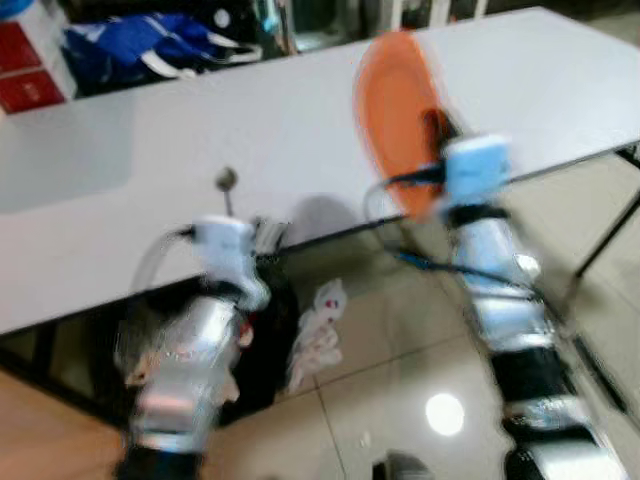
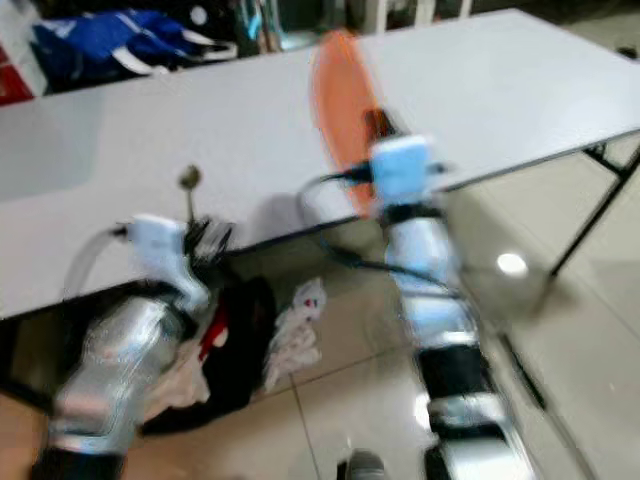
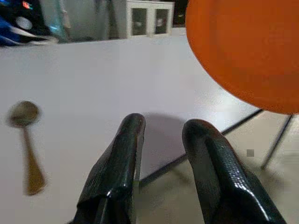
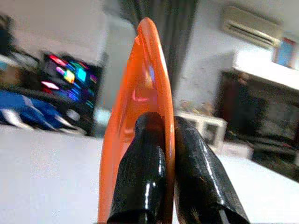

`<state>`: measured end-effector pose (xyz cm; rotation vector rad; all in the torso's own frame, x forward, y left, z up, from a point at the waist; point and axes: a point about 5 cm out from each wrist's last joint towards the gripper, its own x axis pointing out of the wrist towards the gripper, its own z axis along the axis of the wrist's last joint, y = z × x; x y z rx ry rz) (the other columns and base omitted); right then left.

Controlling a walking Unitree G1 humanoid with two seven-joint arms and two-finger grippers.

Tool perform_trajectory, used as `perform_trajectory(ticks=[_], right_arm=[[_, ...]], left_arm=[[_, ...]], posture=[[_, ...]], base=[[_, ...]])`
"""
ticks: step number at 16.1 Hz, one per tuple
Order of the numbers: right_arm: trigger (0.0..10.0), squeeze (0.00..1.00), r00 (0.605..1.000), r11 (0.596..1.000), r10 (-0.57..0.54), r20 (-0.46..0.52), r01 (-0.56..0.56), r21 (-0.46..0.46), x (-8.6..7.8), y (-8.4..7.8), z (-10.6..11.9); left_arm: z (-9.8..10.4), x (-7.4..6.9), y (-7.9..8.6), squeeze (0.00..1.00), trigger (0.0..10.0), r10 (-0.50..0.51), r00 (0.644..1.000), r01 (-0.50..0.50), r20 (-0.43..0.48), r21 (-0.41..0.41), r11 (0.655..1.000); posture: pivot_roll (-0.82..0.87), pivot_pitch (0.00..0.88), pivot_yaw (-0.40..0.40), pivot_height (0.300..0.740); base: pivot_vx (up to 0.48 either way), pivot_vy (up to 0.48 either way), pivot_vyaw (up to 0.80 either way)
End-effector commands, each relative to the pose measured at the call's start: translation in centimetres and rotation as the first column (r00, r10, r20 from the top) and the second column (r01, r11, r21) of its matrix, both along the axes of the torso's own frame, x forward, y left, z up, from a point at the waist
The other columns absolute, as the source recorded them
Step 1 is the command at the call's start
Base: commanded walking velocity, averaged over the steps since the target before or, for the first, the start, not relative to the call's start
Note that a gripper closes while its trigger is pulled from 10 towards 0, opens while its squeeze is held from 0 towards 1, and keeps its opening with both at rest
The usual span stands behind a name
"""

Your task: Setting the table

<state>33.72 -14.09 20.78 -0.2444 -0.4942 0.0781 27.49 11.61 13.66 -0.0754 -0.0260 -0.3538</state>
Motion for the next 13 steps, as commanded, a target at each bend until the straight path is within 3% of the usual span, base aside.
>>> perform_trajectory(ticks=[1,4,6,9,13], right_arm=[[10.0,0.0,0.991,0.996,0.083,0.101,-0.085,0.016,-0.3,1.9,2.6],[10.0,0.0,0.988,0.991,0.127,0.093,-0.131,0.038,0.1,2.7,3.3],[10.0,0.0,0.973,0.972,0.216,0.079,-0.222,0.075,0.6,4.3,4.4],[10.0,0.0,0.977,0.961,0.208,0.046,-0.213,0.176,2.5,3.8,4.5],[10.0,0.0,0.981,0.96,0.195,0.02,-0.195,0.2,2.2,3.6,3.6]], left_arm=[[0.3,0.0,1.2,0.0,10.0,0.043,0.999,-0.043,0.018,0.02,0.999],[0.3,-0.1,1.0,0.0,10.0,0.036,0.999,-0.036,0.022,0.016,0.999],[0.2,-0.3,0.9,0.0,10.0,0.026,1.0,-0.026,0.012,0.027,0.999],[0.1,-0.5,1.8,0.0,10.0,0.009,1.0,-0.008,-0.008,0.105,0.994],[0.5,0.0,2.5,0.0,10.0,0.034,0.999,-0.033,-0.002,0.113,0.993]], posture=[[-0.1,0.0,0.039,0.735],[-0.09,0.0,0.043,0.735],[-0.08,0.0,0.058,0.735],[-0.03,0.0,0.092,0.735],[-0.03,0.0,0.092,0.735]], base=[[0.0,0.48,0.0],[0.0,0.16,0.0],[0.0,0.0,0.0],[0.0,0.0,0.0],[0.0,0.0,0.0]])
